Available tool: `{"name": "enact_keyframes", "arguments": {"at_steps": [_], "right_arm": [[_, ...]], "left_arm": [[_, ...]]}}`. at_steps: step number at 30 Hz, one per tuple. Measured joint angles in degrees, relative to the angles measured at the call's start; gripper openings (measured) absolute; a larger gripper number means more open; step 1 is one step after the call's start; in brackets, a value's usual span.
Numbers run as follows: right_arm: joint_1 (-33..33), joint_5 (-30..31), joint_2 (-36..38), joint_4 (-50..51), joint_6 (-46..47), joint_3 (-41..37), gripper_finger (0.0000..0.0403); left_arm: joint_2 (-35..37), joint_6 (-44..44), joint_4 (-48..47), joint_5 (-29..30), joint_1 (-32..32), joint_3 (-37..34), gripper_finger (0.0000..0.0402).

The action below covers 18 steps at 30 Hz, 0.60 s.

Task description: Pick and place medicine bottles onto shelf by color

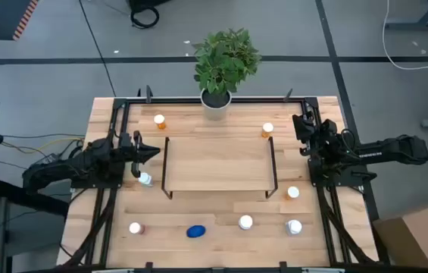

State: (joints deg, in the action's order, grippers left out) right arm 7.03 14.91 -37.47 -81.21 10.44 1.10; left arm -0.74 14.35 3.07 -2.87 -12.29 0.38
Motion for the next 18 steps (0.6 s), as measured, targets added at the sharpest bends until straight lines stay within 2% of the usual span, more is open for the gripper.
{"name": "enact_keyframes", "arguments": {"at_steps": [18], "right_arm": [[0.02, -0.02, 0.00, 0.02, 0.00, 0.00, 0.0028]], "left_arm": [[0.01, 0.00, 0.00, 0.00, 0.02, 0.00, 0.0034]]}}
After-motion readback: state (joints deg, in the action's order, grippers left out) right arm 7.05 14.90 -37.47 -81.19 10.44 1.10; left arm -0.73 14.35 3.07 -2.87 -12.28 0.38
